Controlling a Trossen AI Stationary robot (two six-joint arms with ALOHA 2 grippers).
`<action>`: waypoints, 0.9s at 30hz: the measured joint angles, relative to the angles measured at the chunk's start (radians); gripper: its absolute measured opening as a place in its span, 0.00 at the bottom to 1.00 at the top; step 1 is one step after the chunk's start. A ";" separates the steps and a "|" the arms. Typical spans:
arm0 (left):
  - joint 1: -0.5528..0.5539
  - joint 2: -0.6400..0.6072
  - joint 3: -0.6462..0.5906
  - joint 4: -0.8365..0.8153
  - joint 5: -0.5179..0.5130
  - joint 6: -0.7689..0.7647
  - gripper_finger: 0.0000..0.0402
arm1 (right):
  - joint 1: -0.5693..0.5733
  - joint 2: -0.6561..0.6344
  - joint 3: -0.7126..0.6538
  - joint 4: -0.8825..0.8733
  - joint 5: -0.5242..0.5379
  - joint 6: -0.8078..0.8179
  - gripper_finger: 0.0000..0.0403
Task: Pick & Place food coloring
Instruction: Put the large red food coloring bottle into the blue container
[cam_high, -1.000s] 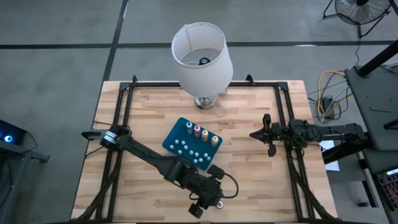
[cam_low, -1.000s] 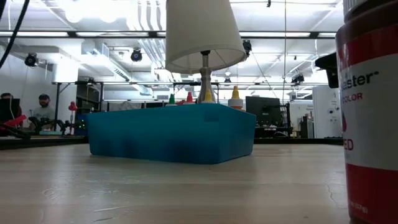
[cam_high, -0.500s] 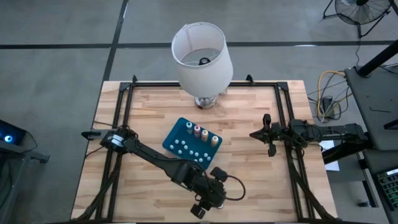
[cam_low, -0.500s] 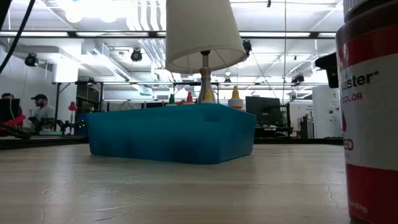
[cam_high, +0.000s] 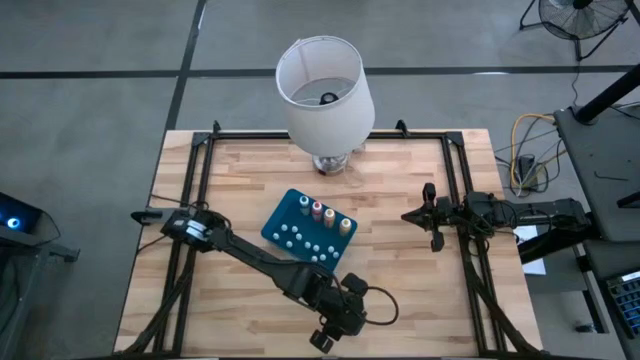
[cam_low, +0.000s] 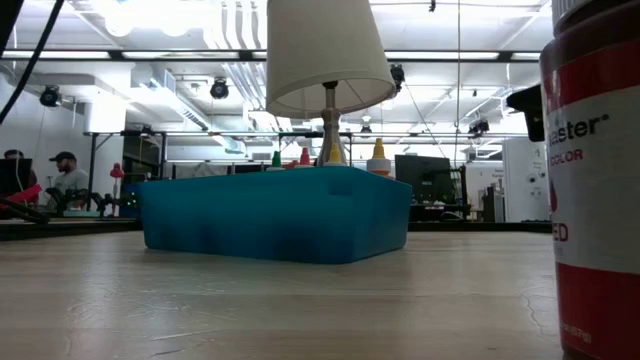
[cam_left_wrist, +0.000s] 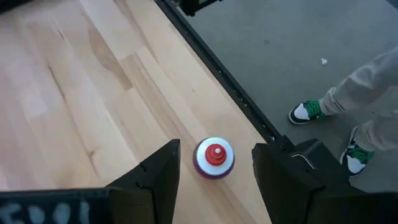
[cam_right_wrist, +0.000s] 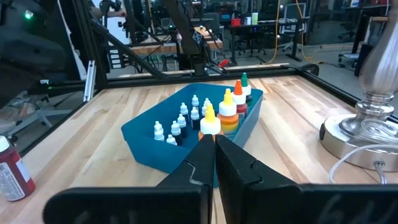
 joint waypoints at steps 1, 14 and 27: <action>0.000 0.004 0.000 0.003 0.004 -0.001 0.43 | 0.000 0.000 0.000 0.000 0.000 0.000 0.02; -0.004 0.057 0.001 0.028 0.027 -0.020 0.43 | 0.000 0.000 0.000 0.000 0.000 0.000 0.02; -0.004 0.074 0.001 0.051 0.027 -0.035 0.43 | 0.000 0.000 0.000 0.000 0.000 0.000 0.02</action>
